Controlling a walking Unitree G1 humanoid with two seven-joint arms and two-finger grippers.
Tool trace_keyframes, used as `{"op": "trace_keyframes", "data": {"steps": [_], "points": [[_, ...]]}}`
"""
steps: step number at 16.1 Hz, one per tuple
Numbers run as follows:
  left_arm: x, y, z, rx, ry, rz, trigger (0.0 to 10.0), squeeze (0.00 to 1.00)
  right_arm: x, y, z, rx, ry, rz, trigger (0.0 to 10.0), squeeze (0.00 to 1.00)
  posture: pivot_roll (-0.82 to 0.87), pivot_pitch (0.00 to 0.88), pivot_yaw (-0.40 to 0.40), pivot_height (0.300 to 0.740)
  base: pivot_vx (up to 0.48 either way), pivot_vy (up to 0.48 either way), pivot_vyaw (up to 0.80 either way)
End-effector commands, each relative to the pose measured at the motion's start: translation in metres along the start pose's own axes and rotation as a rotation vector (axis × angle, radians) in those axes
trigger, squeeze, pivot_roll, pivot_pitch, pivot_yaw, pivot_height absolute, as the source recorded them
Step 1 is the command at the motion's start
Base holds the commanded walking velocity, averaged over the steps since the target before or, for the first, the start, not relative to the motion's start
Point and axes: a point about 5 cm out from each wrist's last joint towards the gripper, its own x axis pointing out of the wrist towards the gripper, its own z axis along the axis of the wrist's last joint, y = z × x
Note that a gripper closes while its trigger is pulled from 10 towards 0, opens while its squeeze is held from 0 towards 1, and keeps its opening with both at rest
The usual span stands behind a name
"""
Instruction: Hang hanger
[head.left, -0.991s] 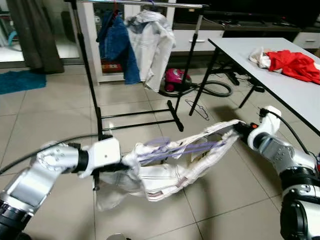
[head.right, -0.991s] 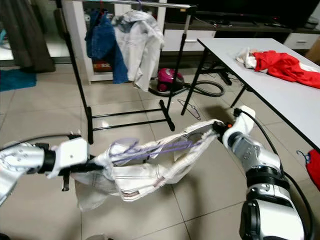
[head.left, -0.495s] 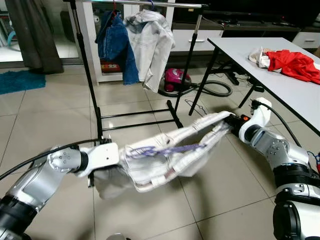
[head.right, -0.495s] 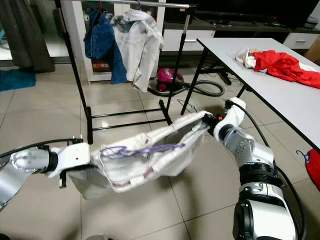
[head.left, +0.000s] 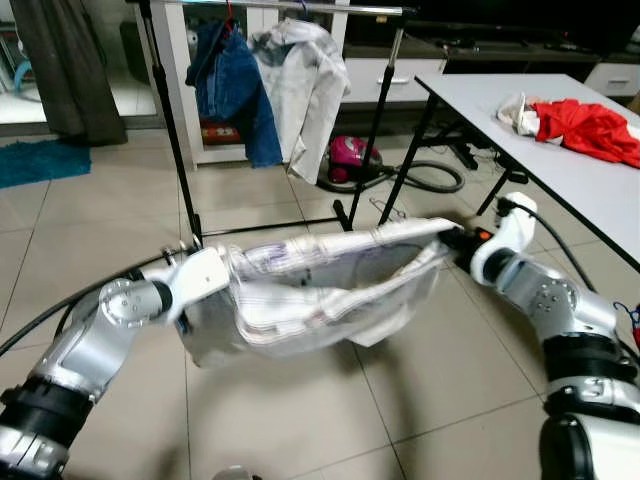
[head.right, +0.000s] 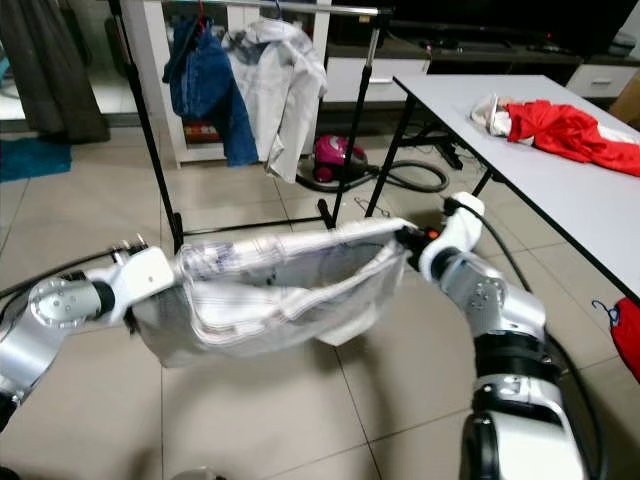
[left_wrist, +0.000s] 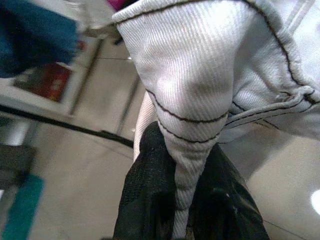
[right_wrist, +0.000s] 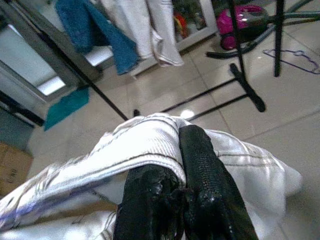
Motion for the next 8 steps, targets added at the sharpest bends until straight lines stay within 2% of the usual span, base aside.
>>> {"op": "trace_keyframes", "data": {"steps": [1, 4, 6, 8], "points": [[-0.002, 0.012, 0.0, -0.005, 0.007, 0.073, 0.0, 0.0, -0.007, -0.002, 0.017, 0.003, -0.072, -0.011, 0.0, 0.0, 0.08, 0.0, -0.103, 0.74, 0.0, 0.0, 0.0], [0.008, -0.001, 0.003, 0.036, 0.01, 0.039, 0.0, 0.0, -0.006, 0.021, 0.013, 0.03, -0.056, 0.07, 0.0, 0.0, 0.08, 0.0, -0.1, 0.74, 0.0, 0.0, 0.0], [0.019, -0.027, 0.013, 0.069, -0.035, -0.102, 0.0, 0.0, -0.006, 0.048, 0.012, 0.05, -0.058, 0.146, 0.0, 0.0, 0.08, 0.0, -0.096, 0.74, 0.0, 0.0, 0.0], [0.024, -0.043, 0.021, 0.103, -0.061, -0.184, 0.0, 0.0, -0.006, 0.062, 0.014, 0.077, -0.066, 0.173, 0.0, 0.0, 0.08, 0.0, -0.092, 0.74, 0.0, 0.0, 0.0]]}}
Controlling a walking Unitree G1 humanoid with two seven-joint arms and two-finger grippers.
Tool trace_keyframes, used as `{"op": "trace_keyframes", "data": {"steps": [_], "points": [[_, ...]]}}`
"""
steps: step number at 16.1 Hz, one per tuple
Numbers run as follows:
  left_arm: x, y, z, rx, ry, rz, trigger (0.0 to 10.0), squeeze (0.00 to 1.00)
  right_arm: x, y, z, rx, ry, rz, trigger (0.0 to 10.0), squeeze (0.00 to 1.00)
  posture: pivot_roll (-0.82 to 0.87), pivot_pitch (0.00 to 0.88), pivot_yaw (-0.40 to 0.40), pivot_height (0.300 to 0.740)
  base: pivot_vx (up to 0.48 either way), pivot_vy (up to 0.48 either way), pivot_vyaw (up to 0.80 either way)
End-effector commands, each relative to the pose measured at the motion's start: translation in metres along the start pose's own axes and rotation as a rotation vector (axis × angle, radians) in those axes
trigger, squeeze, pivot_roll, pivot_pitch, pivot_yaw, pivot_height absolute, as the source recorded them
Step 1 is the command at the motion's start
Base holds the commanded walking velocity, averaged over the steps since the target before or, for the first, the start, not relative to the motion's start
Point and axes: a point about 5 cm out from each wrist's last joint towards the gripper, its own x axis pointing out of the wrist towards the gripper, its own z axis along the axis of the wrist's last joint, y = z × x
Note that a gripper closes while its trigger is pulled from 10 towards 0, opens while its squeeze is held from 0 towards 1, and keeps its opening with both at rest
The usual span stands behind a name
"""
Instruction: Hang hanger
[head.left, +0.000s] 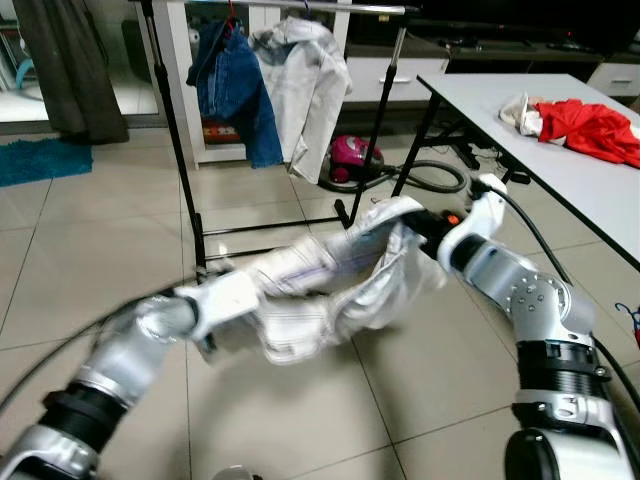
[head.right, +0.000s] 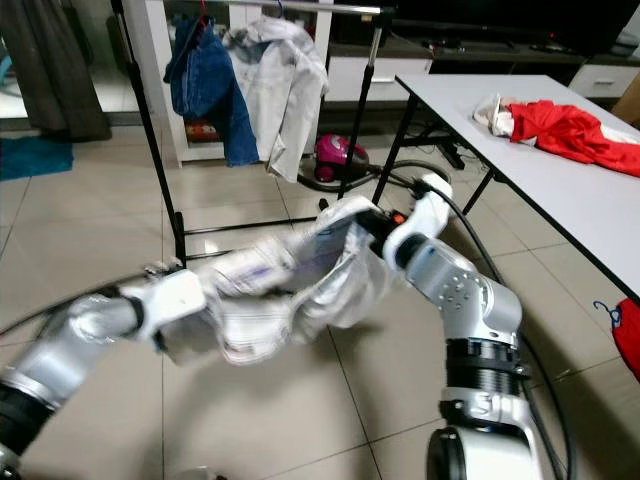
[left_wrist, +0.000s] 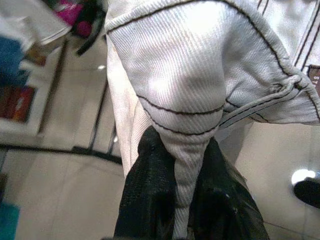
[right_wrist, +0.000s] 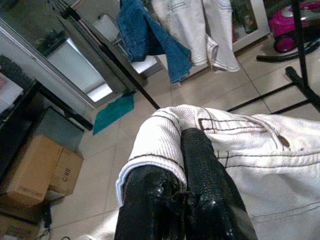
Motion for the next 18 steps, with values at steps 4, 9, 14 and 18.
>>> {"op": "trace_keyframes", "data": {"steps": [4, 9, 14, 18], "points": [[0.014, -0.002, 0.02, 0.047, -0.031, -0.004, 0.0, 0.0, -0.002, 0.02, 0.018, 0.081, -0.08, 0.008, 0.0, 0.0, 0.07, 0.0, -0.087, 0.74, 0.0, 0.0, 0.0], [0.024, -0.003, 0.012, -0.194, -0.011, 0.04, 0.0, 0.0, -0.004, 0.031, 0.03, 0.109, -0.118, -0.01, 0.0, 0.0, 0.07, 0.0, -0.081, 0.74, 0.0, 0.0, 0.0], [-0.01, 0.028, 0.019, -0.575, -0.426, 0.064, 0.0, 0.0, -0.019, 0.018, 0.037, 0.018, -0.13, -0.102, 0.0, 0.0, 0.06, 0.0, -0.082, 0.74, 0.0, 0.0, 0.0], [-0.045, 0.042, 0.029, -0.641, -0.621, -0.033, 0.0, 0.0, -0.029, 0.024, 0.011, -0.145, -0.021, -0.054, 0.0, 0.0, 0.07, 0.0, -0.089, 0.74, 0.0, 0.0, 0.0]]}}
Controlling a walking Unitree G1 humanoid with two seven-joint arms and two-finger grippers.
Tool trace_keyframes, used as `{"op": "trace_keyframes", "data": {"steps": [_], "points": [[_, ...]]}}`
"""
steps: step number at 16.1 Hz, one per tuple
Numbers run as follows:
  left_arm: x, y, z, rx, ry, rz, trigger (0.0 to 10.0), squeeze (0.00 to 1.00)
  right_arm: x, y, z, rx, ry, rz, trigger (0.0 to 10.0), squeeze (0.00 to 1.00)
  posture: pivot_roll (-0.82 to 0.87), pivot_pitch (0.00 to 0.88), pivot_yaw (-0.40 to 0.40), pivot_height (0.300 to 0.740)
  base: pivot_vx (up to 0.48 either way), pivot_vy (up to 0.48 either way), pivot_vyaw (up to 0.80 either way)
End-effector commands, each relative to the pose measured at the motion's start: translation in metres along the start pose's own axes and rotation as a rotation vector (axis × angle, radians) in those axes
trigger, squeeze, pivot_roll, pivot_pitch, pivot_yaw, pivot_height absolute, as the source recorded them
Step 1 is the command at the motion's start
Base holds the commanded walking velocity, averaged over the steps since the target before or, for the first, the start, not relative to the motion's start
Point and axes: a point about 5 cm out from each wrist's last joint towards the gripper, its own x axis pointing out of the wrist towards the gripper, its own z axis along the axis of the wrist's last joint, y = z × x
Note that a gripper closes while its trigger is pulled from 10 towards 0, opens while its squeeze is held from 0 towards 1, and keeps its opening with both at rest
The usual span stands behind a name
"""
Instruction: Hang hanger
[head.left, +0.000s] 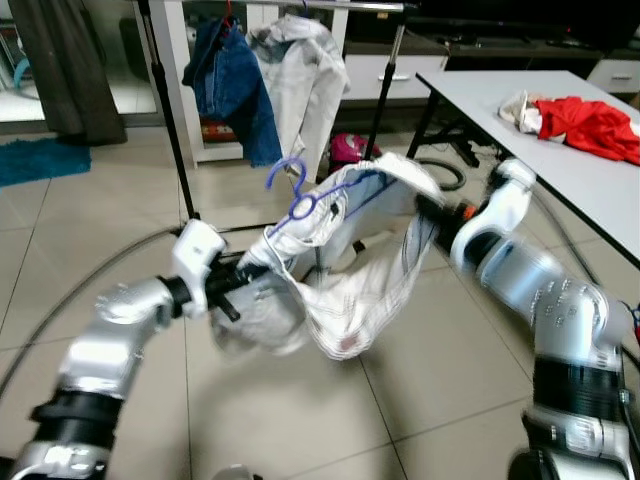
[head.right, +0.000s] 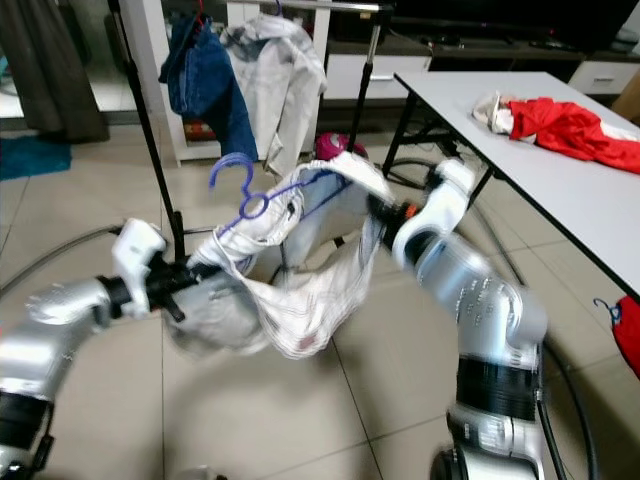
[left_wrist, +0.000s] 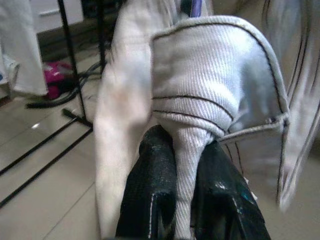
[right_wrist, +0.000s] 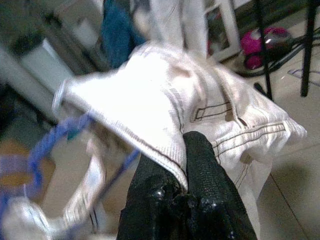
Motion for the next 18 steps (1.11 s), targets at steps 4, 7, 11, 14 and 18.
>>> {"op": "trace_keyframes", "data": {"steps": [4, 7, 11, 14, 18], "points": [[-0.006, 0.017, 0.038, -0.119, -0.171, 0.052, 0.0, 0.0, -0.01, 0.022, -0.027, -0.203, 0.089, 0.11, 0.0, 0.0, 0.06, 0.0, -0.083, 0.74, 0.0, 0.0, 0.0], [-0.002, 0.025, 0.034, -0.105, -0.104, 0.141, 0.0, 0.0, -0.011, 0.034, -0.034, -0.252, 0.096, 0.159, 0.0, 0.0, 0.06, 0.0, -0.079, 0.74, 0.0, 0.0, 0.0], [0.02, 0.019, 0.039, -0.213, -0.164, 0.192, 0.0, 0.0, -0.012, 0.052, -0.042, -0.305, 0.096, 0.247, 0.0, 0.0, 0.06, 0.0, -0.087, 0.74, 0.0, 0.0, 0.0], [0.022, 0.025, 0.068, -0.288, -0.323, 0.192, 0.0, 0.0, -0.012, 0.035, -0.074, -0.493, 0.201, 0.217, 0.0, 0.0, 0.06, 0.0, -0.088, 0.74, 0.0, 0.0, 0.0], [0.022, 0.011, 0.049, 0.137, 0.028, 0.078, 0.0, 0.0, -0.007, 0.01, -0.061, -0.506, 0.161, 0.123, 0.0, 0.0, 0.07, 0.0, -0.085, 0.74, 0.0, 0.0, 0.0]]}}
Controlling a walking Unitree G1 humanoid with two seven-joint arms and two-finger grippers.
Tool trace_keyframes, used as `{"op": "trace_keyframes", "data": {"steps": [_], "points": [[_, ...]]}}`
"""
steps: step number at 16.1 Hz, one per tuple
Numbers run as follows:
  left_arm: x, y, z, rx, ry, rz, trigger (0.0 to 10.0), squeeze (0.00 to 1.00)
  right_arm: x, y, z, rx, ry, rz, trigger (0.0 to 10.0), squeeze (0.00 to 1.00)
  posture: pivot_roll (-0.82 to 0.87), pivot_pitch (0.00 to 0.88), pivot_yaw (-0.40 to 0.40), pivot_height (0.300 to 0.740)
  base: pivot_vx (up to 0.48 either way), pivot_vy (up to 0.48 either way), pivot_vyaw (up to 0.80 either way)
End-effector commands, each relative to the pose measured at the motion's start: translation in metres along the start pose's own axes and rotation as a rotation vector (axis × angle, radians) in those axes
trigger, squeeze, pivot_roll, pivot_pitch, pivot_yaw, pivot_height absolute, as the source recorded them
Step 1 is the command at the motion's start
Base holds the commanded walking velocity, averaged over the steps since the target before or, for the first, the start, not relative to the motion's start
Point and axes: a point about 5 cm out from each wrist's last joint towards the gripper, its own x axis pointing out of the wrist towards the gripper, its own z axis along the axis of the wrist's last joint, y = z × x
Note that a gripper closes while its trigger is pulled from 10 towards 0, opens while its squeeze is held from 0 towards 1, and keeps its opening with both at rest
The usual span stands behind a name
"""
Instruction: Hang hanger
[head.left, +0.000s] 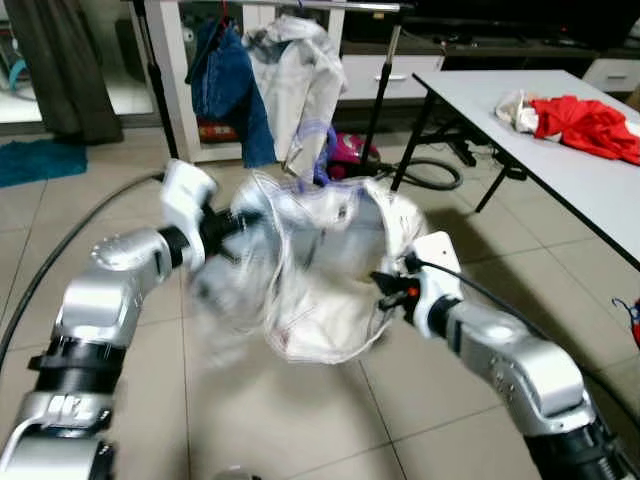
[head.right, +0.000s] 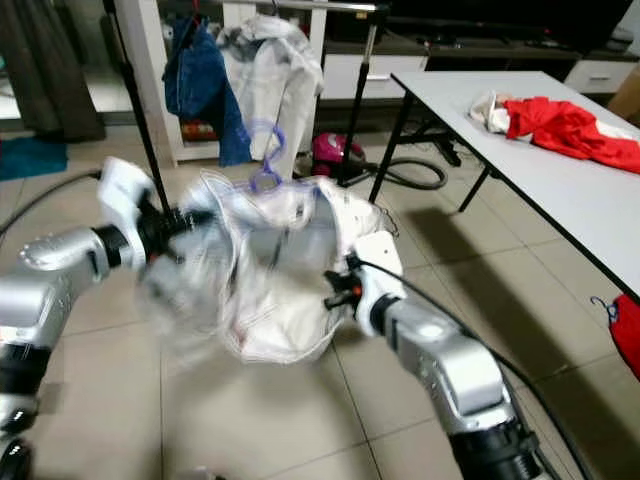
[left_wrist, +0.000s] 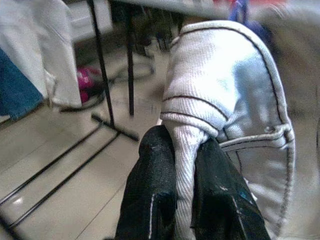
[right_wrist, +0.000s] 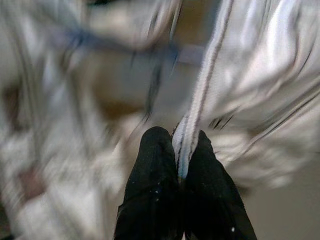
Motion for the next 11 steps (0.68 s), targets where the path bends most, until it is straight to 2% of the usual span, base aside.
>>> {"op": "trace_keyframes", "data": {"steps": [1, 3, 4, 6, 8, 11], "points": [[0.005, -0.012, -0.006, 0.145, 0.087, -0.065, 0.0, 0.0, -0.003, -0.008, 0.026, -0.007, -0.105, -0.002, 0.0, 0.0, 0.07, 0.0, -0.086, 0.74, 0.0, 0.0, 0.0], [0.007, -0.017, -0.027, 0.173, 0.215, -0.087, 0.0, 0.0, -0.005, -0.021, 0.048, 0.031, -0.18, -0.025, 0.0, 0.0, 0.07, 0.0, -0.087, 0.74, 0.0, 0.0, 0.0], [0.008, -0.02, -0.045, 0.219, 0.331, -0.093, 0.0, 0.0, -0.007, -0.024, 0.064, 0.049, -0.226, 0.005, 0.0, 0.0, 0.06, 0.0, -0.09, 0.74, 0.0, 0.0, 0.0], [0.009, -0.023, -0.053, 0.239, 0.371, -0.105, 0.0, 0.0, -0.009, -0.025, 0.073, 0.059, -0.242, 0.02, 0.0, 0.0, 0.06, 0.0, -0.092, 0.74, 0.0, 0.0, 0.0], [0.014, -0.031, -0.061, 0.222, 0.377, -0.112, 0.0, 0.0, -0.008, -0.029, 0.08, 0.066, -0.254, 0.02, 0.0, 0.0, 0.06, 0.0, -0.099, 0.74, 0.0, 0.0, 0.0], [0.019, -0.029, -0.059, 0.147, 0.322, -0.055, 0.0, 0.0, -0.008, -0.027, 0.081, 0.064, -0.247, 0.039, 0.0, 0.0, 0.06, 0.0, -0.104, 0.74, 0.0, 0.0, 0.0]]}}
